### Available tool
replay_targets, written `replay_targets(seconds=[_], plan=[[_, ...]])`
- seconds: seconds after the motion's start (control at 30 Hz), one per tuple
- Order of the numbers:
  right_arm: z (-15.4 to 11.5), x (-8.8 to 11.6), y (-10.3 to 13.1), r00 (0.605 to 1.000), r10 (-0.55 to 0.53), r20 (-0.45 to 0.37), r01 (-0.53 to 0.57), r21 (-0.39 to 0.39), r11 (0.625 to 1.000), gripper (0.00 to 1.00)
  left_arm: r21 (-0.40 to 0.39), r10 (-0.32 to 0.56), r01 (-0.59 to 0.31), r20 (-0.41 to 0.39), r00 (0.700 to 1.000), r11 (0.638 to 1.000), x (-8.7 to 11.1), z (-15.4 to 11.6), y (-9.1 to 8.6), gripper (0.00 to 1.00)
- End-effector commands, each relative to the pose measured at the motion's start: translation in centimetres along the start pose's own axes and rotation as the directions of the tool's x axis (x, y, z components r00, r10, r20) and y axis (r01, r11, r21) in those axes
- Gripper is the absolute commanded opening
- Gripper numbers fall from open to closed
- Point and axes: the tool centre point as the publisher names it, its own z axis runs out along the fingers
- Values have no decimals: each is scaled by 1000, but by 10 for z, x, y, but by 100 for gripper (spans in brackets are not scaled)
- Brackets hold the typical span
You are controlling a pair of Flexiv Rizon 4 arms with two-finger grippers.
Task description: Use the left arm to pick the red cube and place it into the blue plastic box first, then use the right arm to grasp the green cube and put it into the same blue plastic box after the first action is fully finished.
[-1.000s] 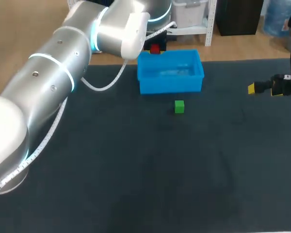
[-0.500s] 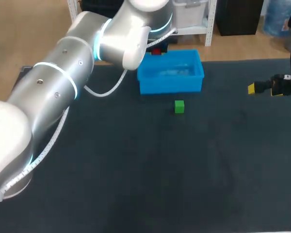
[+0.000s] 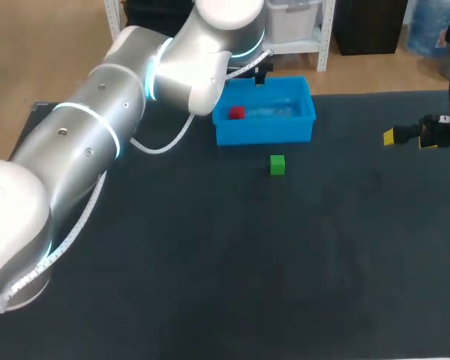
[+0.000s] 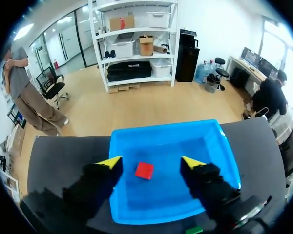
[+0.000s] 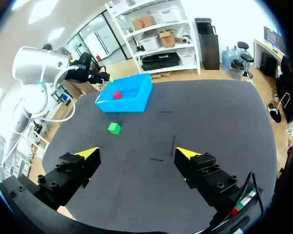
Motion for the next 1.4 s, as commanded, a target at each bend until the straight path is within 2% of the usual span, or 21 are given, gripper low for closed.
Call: replay_targets(seconds=[0.03, 0.47, 0.7, 1.27, 1.4], plan=[[0, 0, 0, 1000, 0, -1, 0, 1, 1000, 100, -3, 2, -4, -413, 911, 1000, -16, 11, -5, 100], [0, 0, 0, 1000, 0, -1, 0, 1, 1000, 100, 3, -4, 5, -403, 915, 1000, -16, 2, 4, 100], [0, 0, 0, 1000, 0, -1, 0, 1, 1000, 100, 8, 12, -10, -390, 921, 1000, -9, -10, 11, 100], [0, 0, 0, 1000, 0, -1, 0, 1, 1000, 100, 118, 71, -32, -344, 936, 993, 11, -45, 31, 100], [0, 0, 0, 1000, 0, -1, 0, 1, 1000, 100, 132, 104, -63, -330, 938, 989, 17, -57, 35, 100]])
